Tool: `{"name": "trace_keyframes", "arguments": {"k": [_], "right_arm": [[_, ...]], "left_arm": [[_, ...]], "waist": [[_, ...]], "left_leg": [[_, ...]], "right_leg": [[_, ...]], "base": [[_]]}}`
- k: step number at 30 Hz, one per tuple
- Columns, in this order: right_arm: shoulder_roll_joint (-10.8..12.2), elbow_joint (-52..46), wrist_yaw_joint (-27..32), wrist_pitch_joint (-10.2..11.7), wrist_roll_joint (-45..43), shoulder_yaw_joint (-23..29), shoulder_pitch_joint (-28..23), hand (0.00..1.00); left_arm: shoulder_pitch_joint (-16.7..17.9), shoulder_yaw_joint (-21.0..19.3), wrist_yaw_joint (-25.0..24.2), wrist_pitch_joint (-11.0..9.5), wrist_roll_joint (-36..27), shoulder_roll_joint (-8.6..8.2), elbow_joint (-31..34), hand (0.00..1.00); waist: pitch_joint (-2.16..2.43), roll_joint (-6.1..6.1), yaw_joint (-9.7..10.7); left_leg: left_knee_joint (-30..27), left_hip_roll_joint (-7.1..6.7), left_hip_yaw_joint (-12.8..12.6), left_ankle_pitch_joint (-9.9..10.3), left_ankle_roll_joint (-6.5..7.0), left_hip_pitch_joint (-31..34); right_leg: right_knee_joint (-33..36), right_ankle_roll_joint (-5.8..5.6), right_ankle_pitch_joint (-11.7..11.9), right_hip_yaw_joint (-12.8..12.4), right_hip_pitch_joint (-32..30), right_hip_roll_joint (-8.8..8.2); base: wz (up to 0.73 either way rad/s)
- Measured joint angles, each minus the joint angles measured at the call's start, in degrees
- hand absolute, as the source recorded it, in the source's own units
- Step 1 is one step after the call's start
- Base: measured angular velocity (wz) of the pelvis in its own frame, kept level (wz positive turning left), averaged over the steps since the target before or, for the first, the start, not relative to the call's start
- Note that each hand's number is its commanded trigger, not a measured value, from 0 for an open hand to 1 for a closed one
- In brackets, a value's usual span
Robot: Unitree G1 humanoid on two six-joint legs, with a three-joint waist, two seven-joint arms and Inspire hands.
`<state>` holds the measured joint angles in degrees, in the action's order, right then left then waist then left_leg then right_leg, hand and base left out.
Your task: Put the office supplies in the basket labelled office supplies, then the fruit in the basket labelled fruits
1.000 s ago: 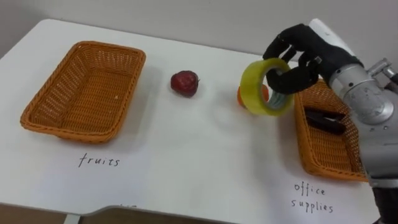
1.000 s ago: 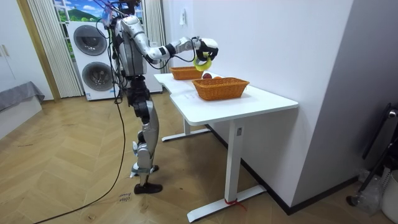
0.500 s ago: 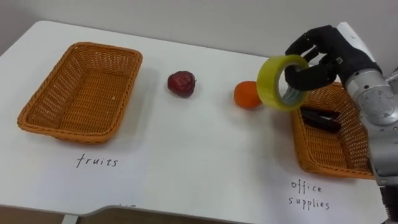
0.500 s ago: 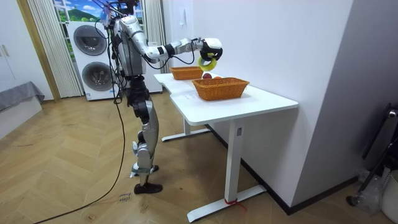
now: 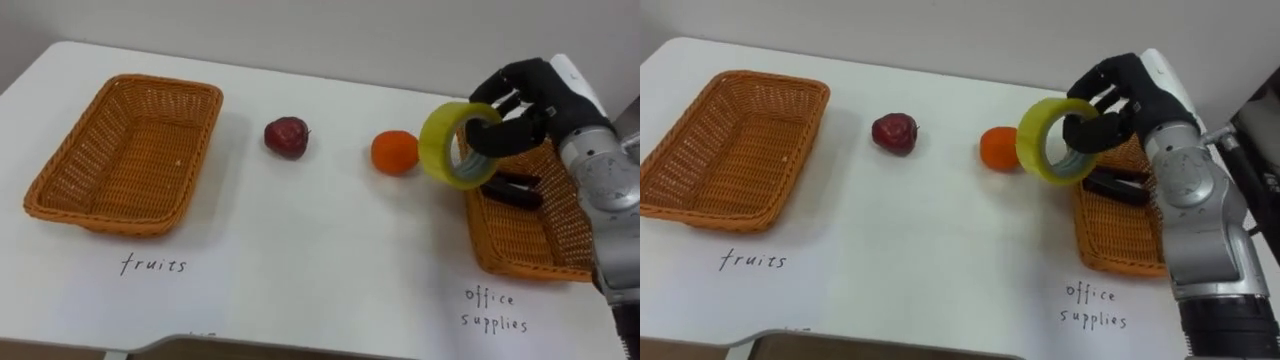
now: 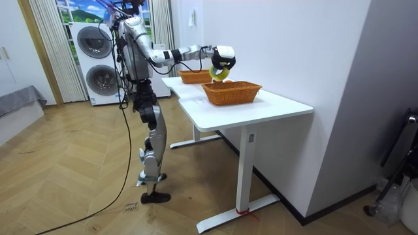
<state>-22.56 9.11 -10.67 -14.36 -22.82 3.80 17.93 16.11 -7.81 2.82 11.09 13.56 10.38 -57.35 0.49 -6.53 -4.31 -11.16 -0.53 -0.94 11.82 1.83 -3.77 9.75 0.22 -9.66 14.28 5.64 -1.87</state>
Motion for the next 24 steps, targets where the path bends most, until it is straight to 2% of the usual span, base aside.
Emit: {"name": "trace_keyframes", "arguments": {"k": [6,14,21,22,24], "right_arm": [[-0.4,1.4,0.8,0.0,0.4,0.1,0.0,1.0],[-1.4,1.4,1.4,0.0,2.1,0.1,0.0,1.0],[-1.4,1.4,1.8,0.1,3.3,0.1,-0.3,1.0],[-1.4,1.5,1.8,0.3,3.3,0.2,-0.3,1.0],[-1.4,1.5,1.9,1.0,3.3,0.4,-0.6,1.0]], "left_arm": [[0.1,-0.1,-0.3,0.3,0.0,-0.03,0.0,0.0],[0.1,0.0,-0.7,0.3,-0.5,-0.06,-0.2,0.0],[0.0,0.0,-1.0,0.2,-0.5,-0.07,-0.1,0.0],[0.0,0.0,-1.1,0.0,-0.5,-0.07,-0.3,0.0],[0.0,0.0,-1.1,-0.2,-0.5,-0.07,-0.5,0.0]], "waist": [[-0.01,0.02,0.9],[-0.08,-0.14,1.1],[-0.26,-0.35,1.1],[-0.44,-0.28,1.1],[-0.51,-0.28,1.1]], "left_leg": [[0.0,0.01,-0.1,0.0,0.0,0.0],[0.4,0.03,-0.2,0.0,0.01,-0.1],[0.5,0.02,-0.2,0.0,0.01,-0.3],[0.5,0.03,-0.2,0.0,0.01,-0.6],[0.6,0.04,-0.2,0.0,0.01,-0.6]], "right_leg": [[0.0,0.0,0.0,-0.2,0.0,0.01],[0.0,0.0,0.0,-0.2,0.0,0.03],[0.0,0.0,0.0,-0.3,0.0,0.03],[-0.1,0.0,0.0,-0.3,0.2,0.03],[-0.1,0.0,0.0,-0.6,0.3,0.08]], "base": [[0.0],[0.0],[0.0],[0.0],[0.0]]}}
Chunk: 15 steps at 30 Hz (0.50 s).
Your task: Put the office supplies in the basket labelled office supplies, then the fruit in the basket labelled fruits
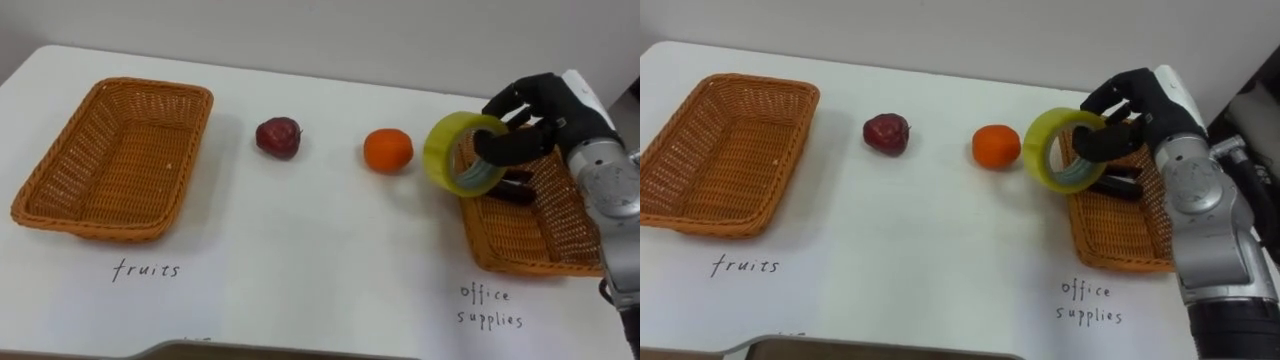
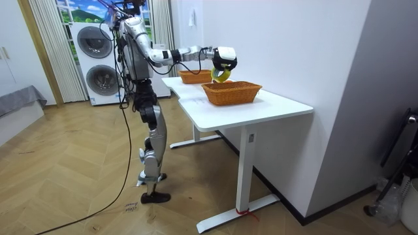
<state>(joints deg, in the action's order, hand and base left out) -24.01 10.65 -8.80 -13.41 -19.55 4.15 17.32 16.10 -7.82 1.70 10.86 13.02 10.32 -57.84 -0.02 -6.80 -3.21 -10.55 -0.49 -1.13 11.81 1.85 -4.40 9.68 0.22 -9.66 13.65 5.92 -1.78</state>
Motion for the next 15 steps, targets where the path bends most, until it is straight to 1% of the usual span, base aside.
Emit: {"name": "trace_keyframes", "arguments": {"k": [4,8,9,10,11,12,15], "right_arm": [[0.0,0.0,0.0,1.4,-0.3,0.6,-0.7,1.0],[0.0,0.0,0.0,1.6,-0.3,1.9,-1.5,1.0],[0.0,0.0,0.2,1.6,-0.3,2.3,-1.9,0.83],[0.0,0.0,0.5,1.6,-0.3,2.5,-2.2,0.74],[0.0,0.0,0.7,1.6,-0.3,2.6,-2.4,0.93],[0.0,0.0,0.8,1.6,-0.2,2.9,-2.8,1.0],[0.0,0.0,0.9,1.6,-0.4,3.3,-3.2,1.0]], "left_arm": [[0.0,0.0,-0.1,-0.3,0.1,-0.01,-0.1,0.0],[0.1,-1.0,-0.2,-0.5,0.1,0.0,0.0,0.0],[0.1,-1.4,-0.2,-0.5,0.1,0.0,0.0,0.0],[0.2,-1.7,-0.2,-0.5,0.1,0.01,0.0,0.0],[0.2,-1.8,-0.2,-0.5,0.1,0.01,0.0,0.0],[0.2,-2.0,-0.2,-0.5,0.0,0.0,0.0,0.0],[0.2,-2.2,-0.2,-0.4,0.1,0.01,0.0,0.0]], "waist": [[-0.01,0.01,0.0],[0.08,-0.12,0.0],[0.12,-0.17,0.0],[0.17,-0.23,0.1],[0.2,-0.27,0.1],[0.27,-0.33,0.0],[0.31,-0.39,0.1]], "left_leg": [[0.0,0.01,0.0,0.0,0.0,0.1],[-0.1,-0.02,0.0,0.0,0.0,0.2],[-0.1,-0.02,0.0,0.0,0.0,0.1],[-0.1,-0.02,0.0,0.0,0.0,0.1],[-0.1,-0.02,0.0,0.0,0.0,0.1],[-0.2,-0.02,0.0,0.0,0.0,0.1],[-0.2,-0.03,0.0,0.0,0.0,-0.1]], "right_leg": [[0.0,0.0,0.0,-0.1,-0.1,0.01],[0.0,0.0,0.0,0.2,0.0,-0.04],[0.0,0.0,0.0,0.4,0.1,-0.07],[0.0,0.0,0.0,0.4,0.1,-0.07],[0.0,0.0,0.0,0.4,0.1,-0.07],[0.0,0.0,0.0,0.5,0.2,-0.08],[0.0,0.0,0.0,0.4,0.4,-0.09]], "base": [[0.0],[0.0],[0.0],[0.0],[0.0],[0.0],[0.0]]}}
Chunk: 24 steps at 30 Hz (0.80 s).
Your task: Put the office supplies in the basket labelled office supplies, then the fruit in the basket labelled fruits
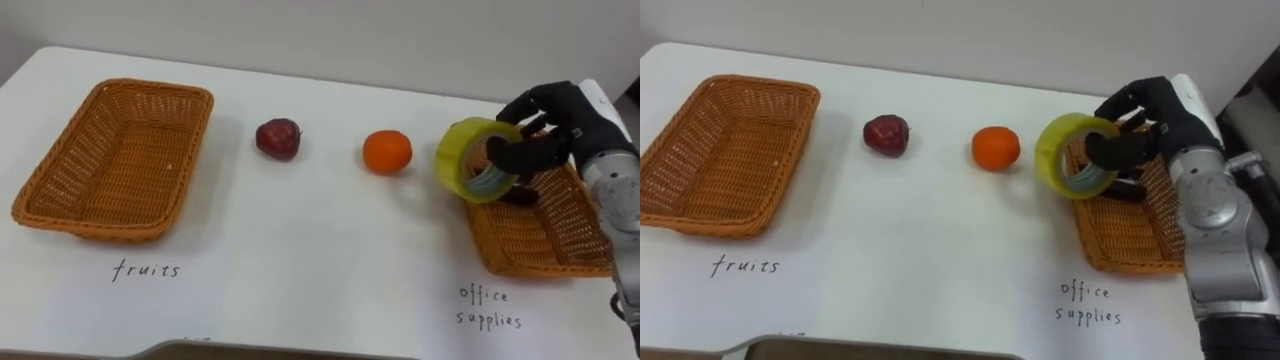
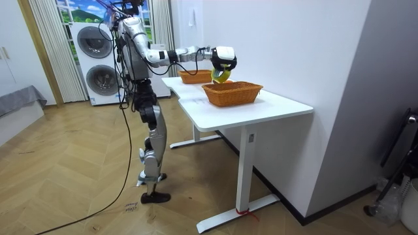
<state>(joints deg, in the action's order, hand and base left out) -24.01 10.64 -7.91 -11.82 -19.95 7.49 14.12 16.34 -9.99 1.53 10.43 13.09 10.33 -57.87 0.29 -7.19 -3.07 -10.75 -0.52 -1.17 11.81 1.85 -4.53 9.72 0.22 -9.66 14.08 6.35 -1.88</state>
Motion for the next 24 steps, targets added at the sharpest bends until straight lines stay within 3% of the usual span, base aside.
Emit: {"name": "trace_keyframes", "arguments": {"k": [24], "right_arm": [[-0.9,5.7,2.1,-0.3,-2.6,2.7,-0.7,1.0]], "left_arm": [[2.0,-1.1,0.1,0.8,0.0,0.06,0.0,0.0]], "waist": [[0.31,0.01,1.4]], "left_leg": [[-1.0,-0.07,-0.1,0.2,0.22,-0.2]], "right_leg": [[0.2,0.0,0.0,-0.2,0.7,-0.12]], "base": [[0.01]]}}
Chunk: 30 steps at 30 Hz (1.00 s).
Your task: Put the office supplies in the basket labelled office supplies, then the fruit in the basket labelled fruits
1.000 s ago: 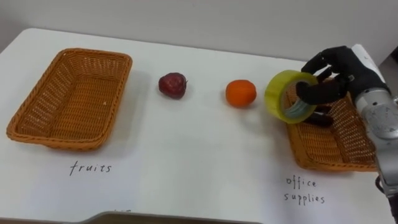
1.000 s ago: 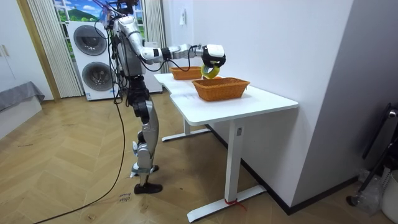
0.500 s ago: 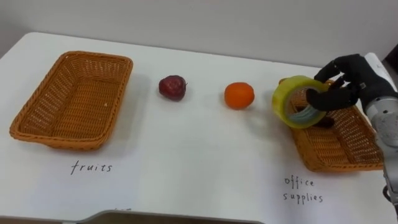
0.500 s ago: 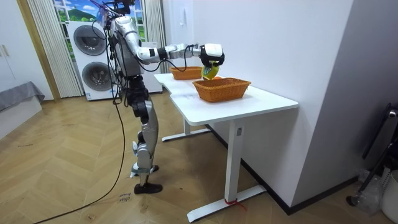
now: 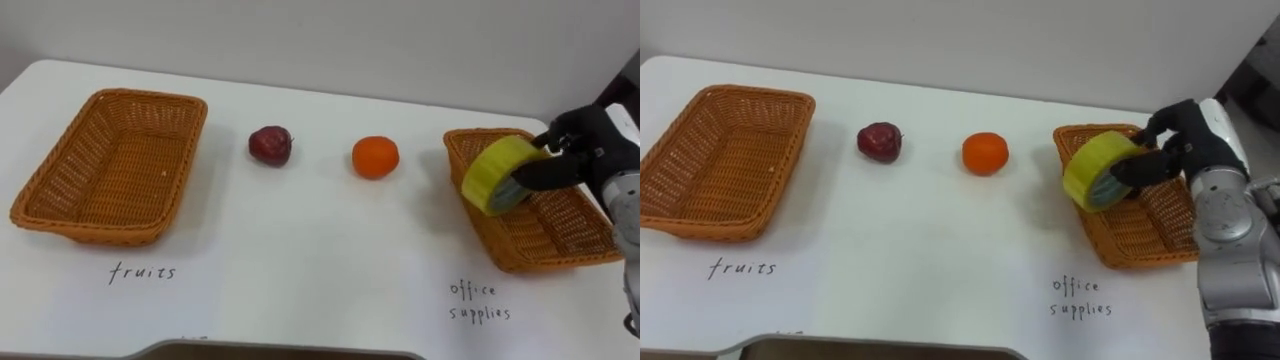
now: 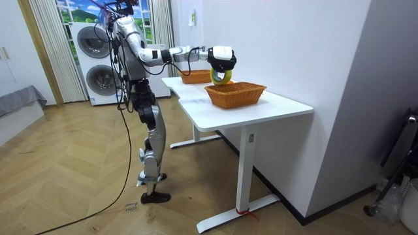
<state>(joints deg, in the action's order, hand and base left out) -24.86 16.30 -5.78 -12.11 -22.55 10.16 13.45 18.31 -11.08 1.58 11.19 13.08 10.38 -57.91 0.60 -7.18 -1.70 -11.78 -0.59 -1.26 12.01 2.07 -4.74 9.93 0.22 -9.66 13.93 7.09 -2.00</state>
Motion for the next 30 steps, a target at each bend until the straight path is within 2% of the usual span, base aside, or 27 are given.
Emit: {"name": "trace_keyframes", "arguments": {"k": [5,8,11,12,13,14,19,22,26,27,30], "right_arm": [[-0.1,0.0,0.3,0.0,-0.1,0.0,0.0,1.0],[-0.2,0.0,0.8,0.0,0.7,0.0,-0.1,1.0],[-0.2,0.0,1.3,0.0,2.2,0.0,-0.2,1.0],[-0.2,0.0,1.4,0.0,2.3,0.0,-0.2,0.97],[-0.2,0.1,1.4,0.0,2.4,0.2,-0.3,0.26],[-0.2,0.1,1.4,-0.1,2.6,0.3,-0.3,0.0],[-0.2,1.4,1.4,0.0,4.6,1.5,-0.4,0.0],[-0.2,4.5,2.0,-0.1,4.7,3.0,-0.4,0.0],[-0.2,8.4,2.6,-0.3,4.9,4.0,-0.4,0.0],[-0.2,9.0,2.6,-0.5,5.2,4.2,-0.4,0.0],[-0.2,10.3,2.5,-0.6,5.5,4.2,-0.4,0.0]], "left_arm": [[0.0,0.0,0.1,0.0,0.0,0.02,0.0,0.0],[-0.2,0.1,0.2,0.0,0.0,0.06,0.0,0.0],[-0.5,0.1,0.3,0.0,0.0,0.06,0.0,0.0],[-0.5,0.1,0.3,0.1,0.0,0.06,0.0,0.0],[-0.6,-0.1,0.2,0.2,0.2,0.06,0.0,0.0],[-0.6,-0.2,0.1,0.2,0.2,0.06,0.0,0.0],[-0.8,-2.3,-0.1,0.6,0.2,0.01,-0.3,0.0],[-0.9,-2.3,-0.7,1.0,0.2,0.06,-0.3,0.0],[-0.9,-2.2,-1.2,1.0,0.3,0.08,-0.3,0.0],[-1.0,-2.2,-1.2,1.0,0.2,0.08,-0.2,0.0],[-1.0,-2.1,-1.2,1.2,0.2,0.08,-0.2,0.0]], "waist": [[-0.13,0.16,0.0],[-0.19,-0.07,0.2],[-0.45,-0.35,0.1],[-0.4,-0.44,0.2],[-0.36,-0.5,0.1],[-0.29,-0.6,0.1],[-0.19,-0.66,0.0],[-0.07,-0.68,-0.1],[-0.25,-0.36,0.0],[-0.12,-0.54,0.0],[-0.18,-0.42,0.1]], "left_leg": [[0.1,0.02,-0.1,0.0,0.0,0.1],[0.2,-0.01,-0.1,0.0,0.0,0.1],[0.2,0.0,-0.1,0.0,0.0,0.1],[0.3,0.0,-0.1,0.0,0.0,0.1],[0.3,0.0,-0.1,0.0,0.0,0.1],[0.3,0.0,-0.1,0.0,0.0,0.2],[0.4,0.02,-0.1,0.0,0.01,0.2],[0.4,0.04,-0.1,0.0,0.01,-0.1],[0.8,0.13,-0.3,0.0,-0.01,-0.7],[1.1,0.13,-0.4,0.0,-0.02,-0.8],[1.1,0.17,-0.6,0.0,-0.04,-0.8]], "right_leg": [[-0.1,0.0,0.0,-0.4,-0.2,0.05],[-0.1,-0.02,0.0,-0.4,-0.2,0.05],[-0.1,-0.02,0.0,-0.5,-0.2,0.09],[-0.1,-0.02,0.0,-0.5,-0.3,0.09],[-0.1,-0.02,0.0,-0.5,-0.4,0.07],[-0.1,-0.02,0.0,-0.5,-0.4,0.06],[-0.1,-0.02,0.0,-0.5,-0.5,0.1],[-0.1,-0.02,0.0,-0.5,-0.3,0.1],[-0.1,-0.02,0.0,-0.7,0.0,0.18],[-0.1,-0.02,0.0,-0.7,0.0,0.2],[-0.1,-0.02,0.0,-1.0,-0.1,0.27]], "base": [[-0.01],[0.0],[0.0],[0.0],[0.0],[0.0],[0.0],[0.0],[-0.03],[-0.05],[-0.06]]}}
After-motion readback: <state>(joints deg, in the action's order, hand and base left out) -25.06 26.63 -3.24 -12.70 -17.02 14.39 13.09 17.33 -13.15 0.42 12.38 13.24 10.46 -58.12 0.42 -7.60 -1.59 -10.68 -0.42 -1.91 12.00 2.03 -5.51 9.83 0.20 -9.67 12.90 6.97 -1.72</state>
